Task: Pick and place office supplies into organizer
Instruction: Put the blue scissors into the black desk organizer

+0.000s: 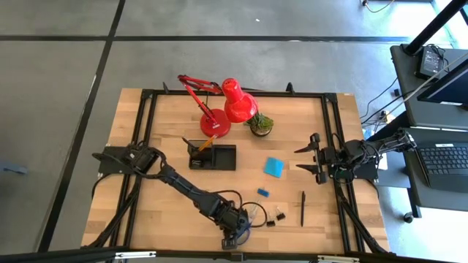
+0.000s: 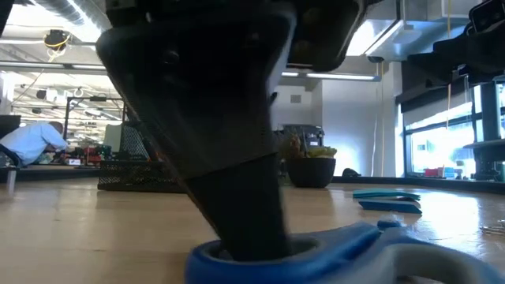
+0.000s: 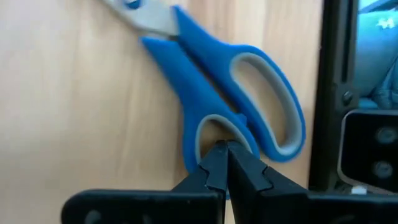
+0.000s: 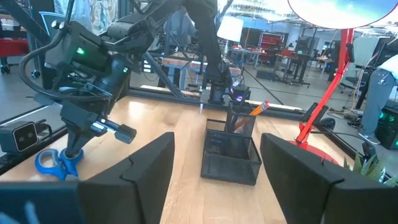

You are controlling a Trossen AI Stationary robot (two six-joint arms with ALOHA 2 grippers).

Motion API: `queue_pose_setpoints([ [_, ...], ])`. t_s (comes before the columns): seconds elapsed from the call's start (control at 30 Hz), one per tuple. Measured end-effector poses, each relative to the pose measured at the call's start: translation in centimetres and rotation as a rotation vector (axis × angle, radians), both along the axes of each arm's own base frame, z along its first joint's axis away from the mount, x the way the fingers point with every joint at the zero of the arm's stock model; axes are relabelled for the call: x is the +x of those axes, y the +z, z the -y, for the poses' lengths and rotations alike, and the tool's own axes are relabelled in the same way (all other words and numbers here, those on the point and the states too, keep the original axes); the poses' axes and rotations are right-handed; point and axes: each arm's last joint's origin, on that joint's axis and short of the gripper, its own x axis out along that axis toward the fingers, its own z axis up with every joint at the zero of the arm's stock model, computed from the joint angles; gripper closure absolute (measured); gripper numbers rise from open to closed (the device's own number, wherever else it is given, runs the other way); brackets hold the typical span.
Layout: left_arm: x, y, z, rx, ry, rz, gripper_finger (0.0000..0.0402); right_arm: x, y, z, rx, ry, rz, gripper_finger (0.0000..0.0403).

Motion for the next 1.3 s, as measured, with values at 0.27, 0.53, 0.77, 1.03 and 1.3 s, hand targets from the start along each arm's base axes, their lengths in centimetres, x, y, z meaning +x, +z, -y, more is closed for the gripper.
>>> queue_pose_setpoints([
  [0.27, -0.4, -0.2, -1.8, 0.04, 0.004, -0.122, 0.0401, 0.0, 0.0, 0.0, -0.001, 0.0, 0.0, 0.0161],
  [0.53, 0.1, -0.5, -3.9, 0.083, -0.049, -0.148, 0.04, 0.0, 0.0, 0.0, -0.004, 0.0, 0.0, 0.0161],
  [0.77, 0.5, -0.6, -5.8, 0.114, -0.05, -0.174, 0.0399, 0.0, 0.0, 0.0, -0.004, 0.0, 0.001, 0.0161],
  [1.03, 0.8, -0.7, -6.9, 0.119, -0.055, -0.175, 0.0399, 0.0, 0.0, 0.0, -0.004, 0.0, 0.0, 0.0161],
  [1.3, 1.1, -0.2, -6.9, 0.111, -0.063, -0.165, 0.0387, 0.0, 0.0, 0.0, -0.004, -0.001, 0.0, 0.0161],
])
